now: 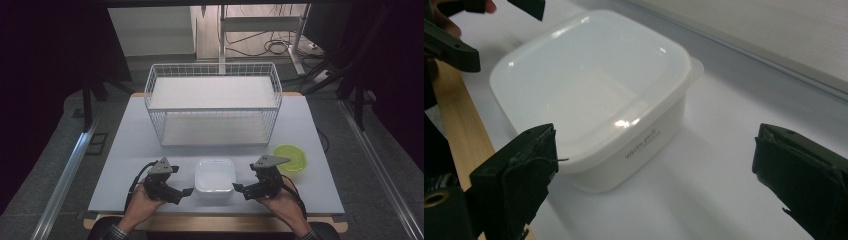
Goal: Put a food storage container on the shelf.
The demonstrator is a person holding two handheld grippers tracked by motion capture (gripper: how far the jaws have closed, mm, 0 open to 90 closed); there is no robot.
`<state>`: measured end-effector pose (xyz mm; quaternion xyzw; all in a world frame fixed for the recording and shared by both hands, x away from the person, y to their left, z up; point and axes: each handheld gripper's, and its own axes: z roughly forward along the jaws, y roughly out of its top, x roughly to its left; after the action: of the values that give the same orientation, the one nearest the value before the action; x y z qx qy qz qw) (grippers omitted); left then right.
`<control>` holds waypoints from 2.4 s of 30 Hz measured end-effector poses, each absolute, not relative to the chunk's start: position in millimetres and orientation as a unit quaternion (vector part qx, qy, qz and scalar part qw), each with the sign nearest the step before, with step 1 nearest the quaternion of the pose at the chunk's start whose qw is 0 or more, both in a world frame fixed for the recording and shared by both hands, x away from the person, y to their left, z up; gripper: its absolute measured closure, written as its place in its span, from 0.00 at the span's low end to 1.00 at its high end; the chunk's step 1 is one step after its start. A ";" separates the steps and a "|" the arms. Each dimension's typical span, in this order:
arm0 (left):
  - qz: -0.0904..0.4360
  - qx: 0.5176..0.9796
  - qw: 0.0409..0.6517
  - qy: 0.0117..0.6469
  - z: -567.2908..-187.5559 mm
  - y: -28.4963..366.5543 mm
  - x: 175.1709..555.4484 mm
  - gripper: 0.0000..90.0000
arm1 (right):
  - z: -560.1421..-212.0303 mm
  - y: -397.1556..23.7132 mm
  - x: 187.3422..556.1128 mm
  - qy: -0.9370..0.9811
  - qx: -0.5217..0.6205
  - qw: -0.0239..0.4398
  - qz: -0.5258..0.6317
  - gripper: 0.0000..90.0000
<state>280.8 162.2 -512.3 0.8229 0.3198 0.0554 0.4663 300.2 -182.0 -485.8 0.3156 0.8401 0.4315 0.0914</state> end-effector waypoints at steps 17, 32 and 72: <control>0.003 0.825 0.469 0.316 -513.7 141.4 307.9 0.09 | -487.0 -161.1 315.4 0.849 0.323 0.039 0.416 0.24; -0.024 0.826 0.459 0.327 -504.1 140.6 295.5 0.38 | -484.6 -162.4 313.0 0.835 0.370 -0.021 0.407 0.49; 0.077 0.770 0.497 0.393 -461.8 149.4 287.6 0.87 | -446.6 -170.6 306.9 0.784 0.371 0.056 0.495 0.89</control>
<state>287.6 149.4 -461.8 0.7701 0.3931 0.0769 0.4965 306.9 -170.6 -446.6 0.3710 0.7836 0.4952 0.0564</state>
